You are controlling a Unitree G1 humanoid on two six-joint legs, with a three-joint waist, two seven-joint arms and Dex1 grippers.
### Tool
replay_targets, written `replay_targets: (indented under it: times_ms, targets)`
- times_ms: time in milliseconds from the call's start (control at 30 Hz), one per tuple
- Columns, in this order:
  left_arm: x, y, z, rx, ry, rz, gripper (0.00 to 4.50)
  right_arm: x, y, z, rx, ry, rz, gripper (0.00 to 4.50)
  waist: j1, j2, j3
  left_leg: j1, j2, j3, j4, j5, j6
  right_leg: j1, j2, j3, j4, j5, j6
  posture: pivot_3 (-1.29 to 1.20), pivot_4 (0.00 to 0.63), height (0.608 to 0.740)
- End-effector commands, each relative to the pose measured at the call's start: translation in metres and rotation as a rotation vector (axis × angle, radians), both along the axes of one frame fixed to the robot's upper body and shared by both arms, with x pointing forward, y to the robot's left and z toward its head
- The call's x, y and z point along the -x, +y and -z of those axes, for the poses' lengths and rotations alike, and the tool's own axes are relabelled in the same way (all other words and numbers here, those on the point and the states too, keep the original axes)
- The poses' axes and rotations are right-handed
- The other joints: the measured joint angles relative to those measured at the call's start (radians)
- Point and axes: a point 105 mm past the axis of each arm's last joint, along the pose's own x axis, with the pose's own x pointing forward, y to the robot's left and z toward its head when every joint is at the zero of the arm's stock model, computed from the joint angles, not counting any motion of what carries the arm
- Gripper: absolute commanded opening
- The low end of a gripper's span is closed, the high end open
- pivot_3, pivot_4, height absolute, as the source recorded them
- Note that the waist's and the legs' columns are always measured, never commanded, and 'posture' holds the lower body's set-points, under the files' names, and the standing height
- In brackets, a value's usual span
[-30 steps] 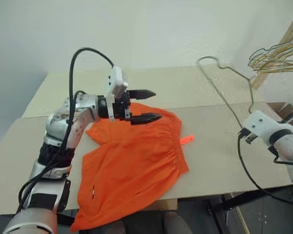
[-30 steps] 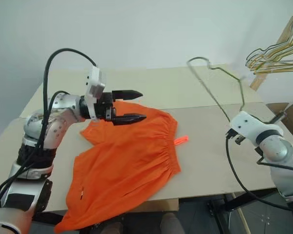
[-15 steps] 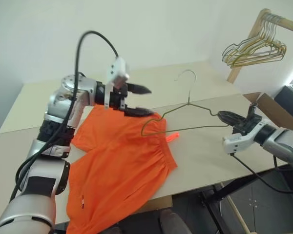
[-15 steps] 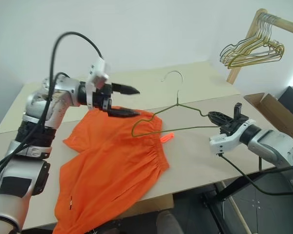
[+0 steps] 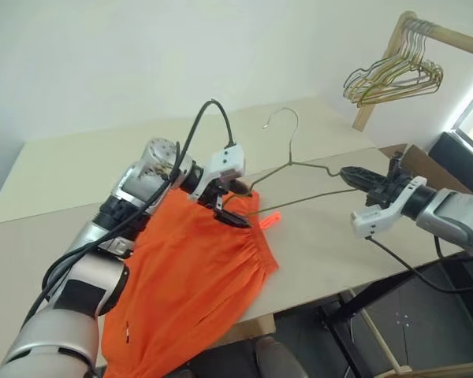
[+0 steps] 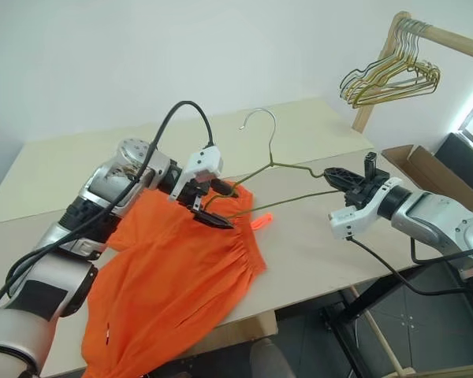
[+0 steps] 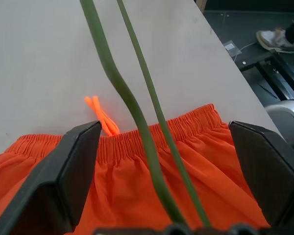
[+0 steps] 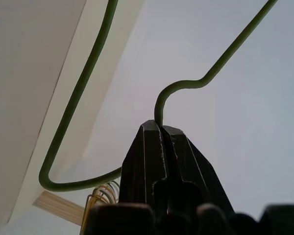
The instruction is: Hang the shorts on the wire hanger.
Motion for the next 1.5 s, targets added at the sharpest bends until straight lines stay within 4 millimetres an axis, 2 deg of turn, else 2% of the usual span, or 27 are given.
replay_targets:
  times_ms: [33,400,433,633,767,1033,1100,1267,1367,1500]
  targets:
    - [-0.002,-0.003,-0.001,-0.017,-0.03,-0.017,3.9,-0.001,0.003,-0.024,-0.015,-0.079,-0.011,0.0,-0.002,0.0,0.0,0.0,0.0,0.0,0.0,0.0,0.0,0.0,0.0,0.0,0.0,0.0,0.0,-0.29,0.0,0.74]
    - [-0.004,0.0,0.005,-0.046,-0.028,-0.032,0.24,-0.005,0.001,-0.037,-0.031,-0.138,0.024,0.0,-0.004,0.001,-0.001,0.001,0.0,0.0,0.0,0.0,0.0,0.0,0.0,0.0,0.003,0.0,0.0,-0.29,0.0,0.74]
    - [-0.004,0.001,0.005,-0.047,-0.028,-0.035,0.02,-0.006,0.0,-0.037,-0.031,-0.144,0.03,0.0,-0.004,0.001,-0.001,0.001,0.0,0.0,0.0,0.0,0.0,0.0,0.0,0.0,0.003,0.0,0.0,-0.29,0.0,0.74]
    - [-0.012,0.0,0.004,-0.039,-0.042,-0.085,0.01,-0.005,0.003,-0.037,-0.039,-0.141,0.027,0.0,-0.004,0.001,-0.002,0.001,0.0,0.0,0.0,0.0,0.0,0.0,0.0,0.0,0.004,0.0,0.0,-0.3,0.0,0.74]
    - [-0.019,0.001,0.0,-0.016,-0.049,-0.12,0.0,0.003,0.009,-0.026,-0.042,-0.063,-0.025,1.08,-0.006,0.001,-0.003,0.001,-0.001,0.0,0.0,0.0,0.0,0.0,0.0,0.0,0.004,0.0,0.0,-0.29,0.0,0.74]
    - [-0.03,0.015,-0.005,0.0,-0.068,-0.222,0.0,0.016,0.014,-0.015,-0.088,0.084,-0.081,3.93,-0.016,0.001,-0.003,0.001,-0.001,-0.001,0.001,0.0,0.0,0.0,-0.001,0.0,0.005,0.0,0.001,-0.26,0.0,0.74]
    - [-0.033,0.02,-0.005,0.002,-0.078,-0.248,0.0,0.019,0.015,-0.015,-0.122,0.134,-0.088,4.49,-0.017,0.001,-0.004,0.001,-0.002,-0.002,0.001,0.0,0.0,0.001,-0.001,0.0,0.005,0.0,0.001,-0.26,0.0,0.74]
    - [-0.033,0.033,-0.005,-0.004,-0.113,-0.268,0.0,0.032,0.017,-0.015,-0.342,0.443,-0.047,4.49,-0.019,0.001,-0.004,0.001,-0.001,-0.003,0.001,0.0,0.0,0.001,-0.001,-0.001,0.005,0.0,0.001,-0.24,0.0,0.74]
    - [-0.031,0.04,-0.004,-0.04,-0.181,-0.236,0.0,0.034,0.023,-0.028,-0.586,0.705,0.008,4.49,-0.019,0.001,-0.004,0.001,-0.002,-0.007,0.001,0.0,0.0,0.003,-0.001,-0.001,0.006,0.0,0.001,-0.23,0.0,0.74]
    - [-0.024,0.044,-0.005,-0.049,-0.234,-0.181,0.0,0.034,0.023,-0.042,-0.703,0.954,0.092,4.49,-0.004,0.002,-0.005,0.002,-0.002,-0.015,0.001,0.0,0.0,0.003,-0.001,-0.002,0.007,0.0,0.001,-0.21,0.0,0.74]
